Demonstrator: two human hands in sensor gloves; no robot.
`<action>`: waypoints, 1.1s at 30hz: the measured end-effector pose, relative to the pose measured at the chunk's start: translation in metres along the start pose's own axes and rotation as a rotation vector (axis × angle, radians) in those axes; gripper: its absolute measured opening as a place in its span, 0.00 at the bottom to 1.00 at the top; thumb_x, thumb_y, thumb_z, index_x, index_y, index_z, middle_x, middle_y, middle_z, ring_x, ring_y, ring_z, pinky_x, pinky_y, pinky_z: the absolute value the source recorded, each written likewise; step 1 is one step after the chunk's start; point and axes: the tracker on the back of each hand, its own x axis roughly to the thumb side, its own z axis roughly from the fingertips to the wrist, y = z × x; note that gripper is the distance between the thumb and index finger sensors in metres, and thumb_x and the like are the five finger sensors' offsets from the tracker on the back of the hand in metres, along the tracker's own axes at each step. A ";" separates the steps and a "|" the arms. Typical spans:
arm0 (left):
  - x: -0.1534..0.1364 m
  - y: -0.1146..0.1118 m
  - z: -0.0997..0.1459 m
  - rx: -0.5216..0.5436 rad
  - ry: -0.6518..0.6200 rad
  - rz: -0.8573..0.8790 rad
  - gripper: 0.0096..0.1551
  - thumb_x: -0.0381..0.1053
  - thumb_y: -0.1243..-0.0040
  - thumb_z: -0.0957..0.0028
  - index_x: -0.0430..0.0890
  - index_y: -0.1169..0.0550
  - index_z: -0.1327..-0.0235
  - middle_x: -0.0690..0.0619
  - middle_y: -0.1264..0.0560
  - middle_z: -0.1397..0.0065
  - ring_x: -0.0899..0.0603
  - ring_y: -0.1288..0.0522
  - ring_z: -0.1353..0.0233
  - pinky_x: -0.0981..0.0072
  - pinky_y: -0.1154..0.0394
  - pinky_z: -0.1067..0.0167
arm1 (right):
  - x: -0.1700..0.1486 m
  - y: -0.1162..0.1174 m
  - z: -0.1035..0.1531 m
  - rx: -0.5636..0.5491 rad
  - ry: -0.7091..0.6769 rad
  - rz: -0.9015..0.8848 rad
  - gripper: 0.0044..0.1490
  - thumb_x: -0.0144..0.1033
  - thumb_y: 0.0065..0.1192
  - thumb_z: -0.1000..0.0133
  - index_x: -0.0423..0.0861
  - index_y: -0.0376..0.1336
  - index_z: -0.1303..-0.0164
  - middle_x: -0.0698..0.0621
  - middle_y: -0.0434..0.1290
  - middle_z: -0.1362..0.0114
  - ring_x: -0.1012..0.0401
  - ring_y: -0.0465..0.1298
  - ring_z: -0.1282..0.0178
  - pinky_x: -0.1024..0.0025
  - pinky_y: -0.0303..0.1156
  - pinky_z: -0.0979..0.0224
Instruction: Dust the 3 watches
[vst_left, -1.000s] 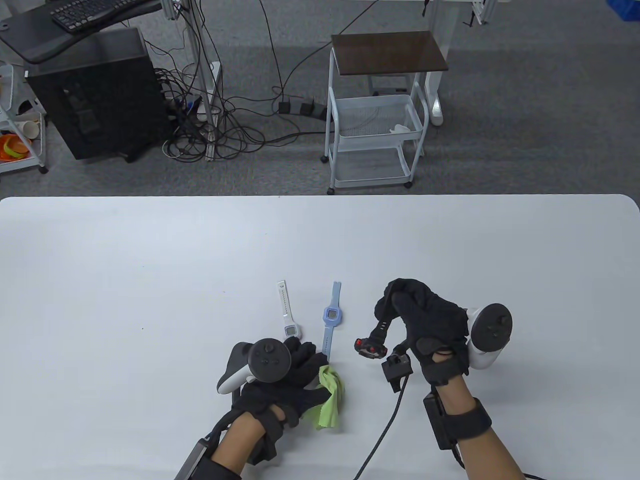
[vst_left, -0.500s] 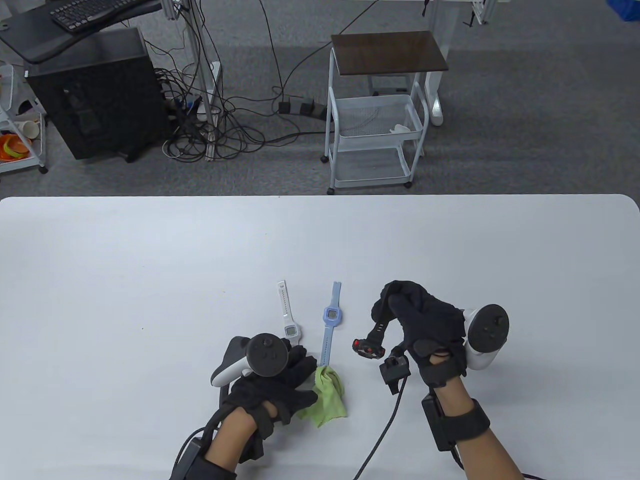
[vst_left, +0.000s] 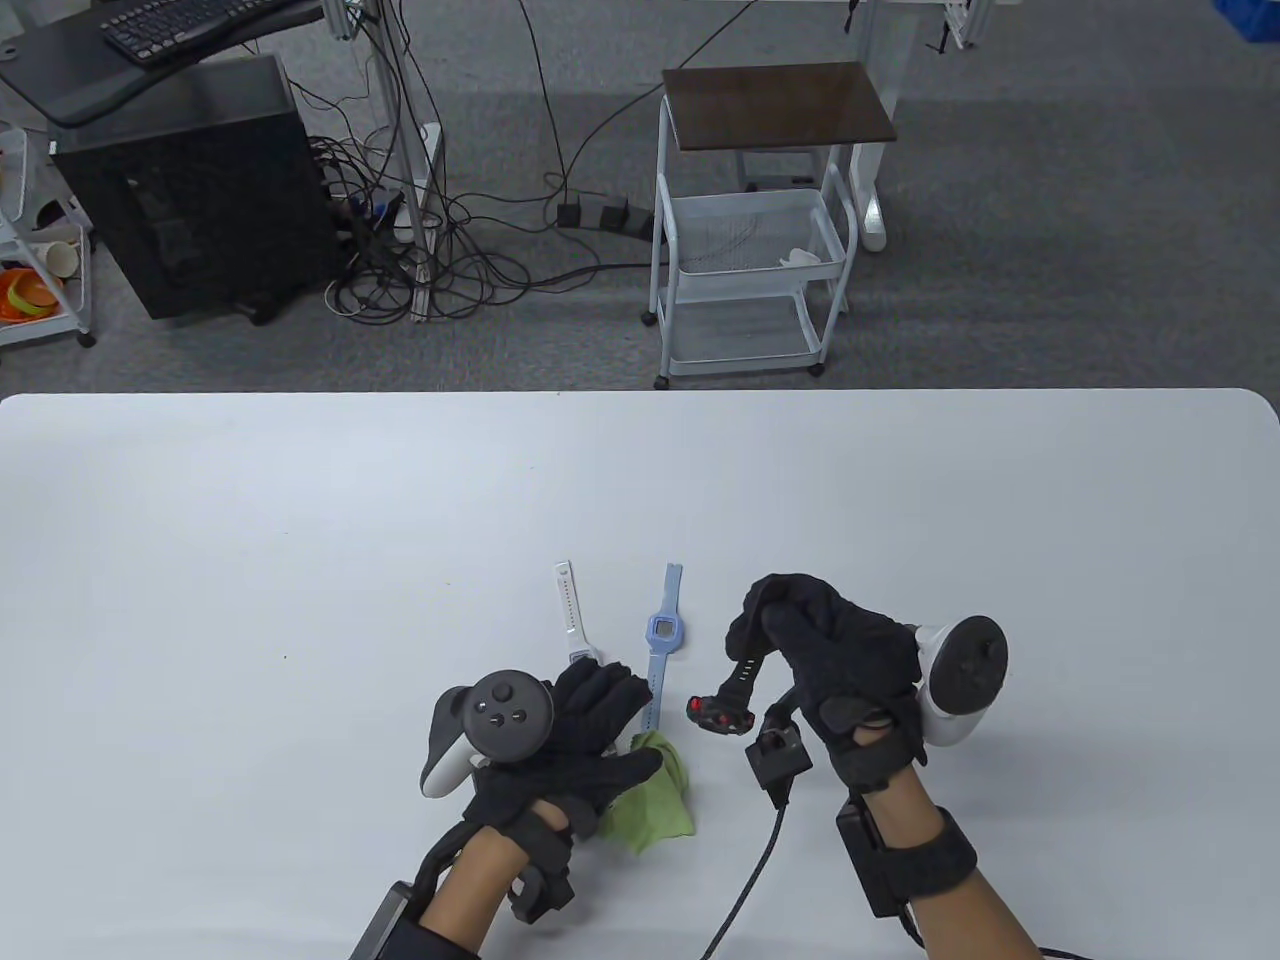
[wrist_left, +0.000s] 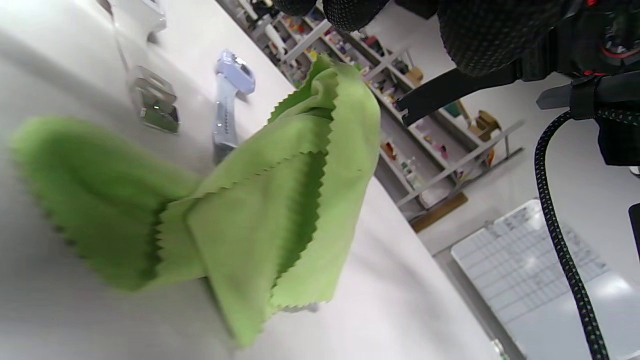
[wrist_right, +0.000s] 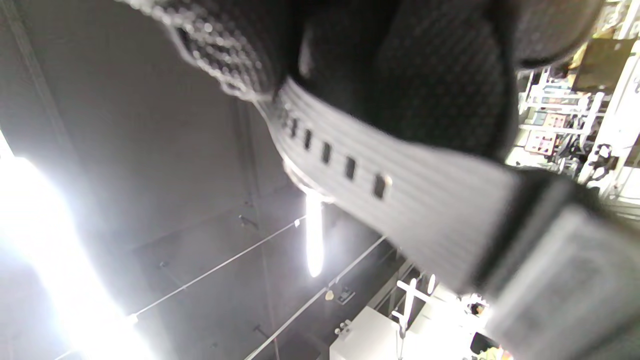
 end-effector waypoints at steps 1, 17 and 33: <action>0.001 -0.001 0.000 0.005 -0.007 0.005 0.47 0.69 0.43 0.43 0.46 0.44 0.19 0.45 0.51 0.13 0.30 0.60 0.14 0.24 0.65 0.29 | 0.000 0.001 0.000 0.003 -0.003 -0.001 0.23 0.45 0.62 0.52 0.46 0.73 0.53 0.50 0.88 0.62 0.55 0.86 0.67 0.42 0.70 0.42; 0.011 -0.007 -0.015 0.077 -0.057 -0.028 0.42 0.66 0.37 0.45 0.55 0.39 0.20 0.56 0.42 0.13 0.35 0.52 0.11 0.24 0.59 0.26 | -0.005 0.018 0.002 0.037 -0.010 -0.040 0.23 0.45 0.62 0.52 0.46 0.73 0.53 0.50 0.88 0.62 0.55 0.86 0.67 0.41 0.69 0.41; 0.021 -0.002 -0.008 0.172 -0.143 -0.027 0.21 0.62 0.37 0.44 0.60 0.21 0.39 0.63 0.21 0.30 0.42 0.39 0.14 0.28 0.55 0.24 | 0.002 0.013 0.004 -0.062 -0.069 -0.118 0.23 0.45 0.62 0.51 0.46 0.73 0.52 0.50 0.87 0.60 0.54 0.86 0.65 0.41 0.69 0.40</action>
